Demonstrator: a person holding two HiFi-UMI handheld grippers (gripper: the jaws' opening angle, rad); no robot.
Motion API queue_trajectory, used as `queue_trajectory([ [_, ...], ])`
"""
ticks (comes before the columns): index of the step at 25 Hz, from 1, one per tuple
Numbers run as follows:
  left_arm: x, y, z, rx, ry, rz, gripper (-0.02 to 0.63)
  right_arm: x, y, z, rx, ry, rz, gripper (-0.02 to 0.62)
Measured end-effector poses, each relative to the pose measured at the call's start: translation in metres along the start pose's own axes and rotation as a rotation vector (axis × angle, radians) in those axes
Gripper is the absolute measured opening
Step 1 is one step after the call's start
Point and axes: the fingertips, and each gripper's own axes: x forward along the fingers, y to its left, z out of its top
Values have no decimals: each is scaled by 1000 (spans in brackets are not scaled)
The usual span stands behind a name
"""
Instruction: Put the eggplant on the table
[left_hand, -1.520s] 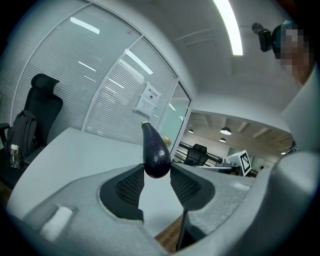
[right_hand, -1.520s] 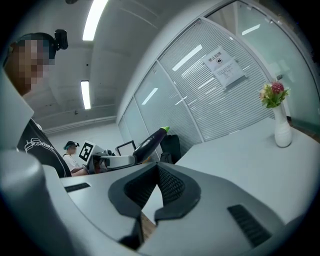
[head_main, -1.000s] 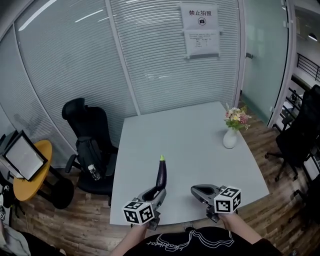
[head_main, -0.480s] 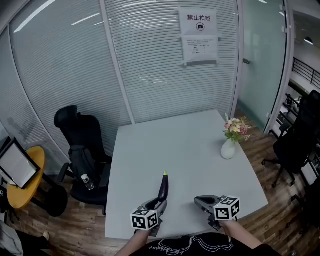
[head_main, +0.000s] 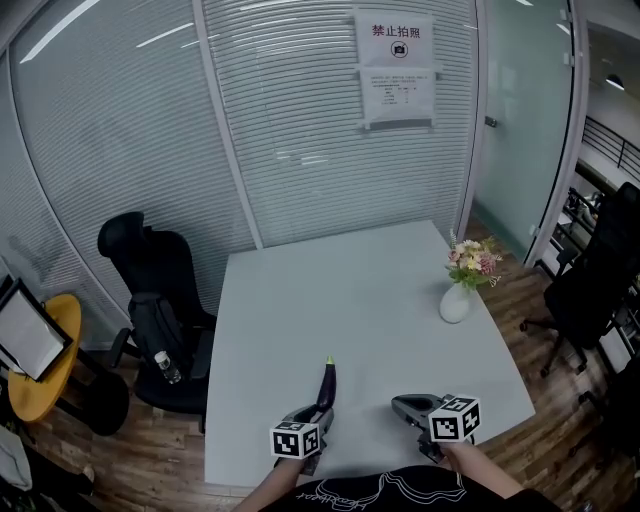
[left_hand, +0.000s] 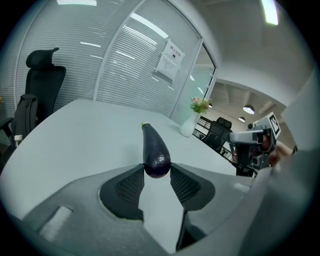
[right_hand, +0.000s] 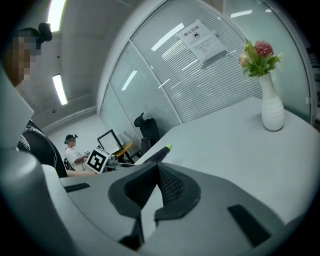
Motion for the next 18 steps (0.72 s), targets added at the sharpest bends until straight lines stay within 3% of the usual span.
queue_trajectory([
  [7,19,19,-29,-18,79,31,169,-2,-8,-3,15,3,-13,9],
  [18,31,23,-52,-39,127,36,169,-9,-19,-17,78,0,-32,9],
])
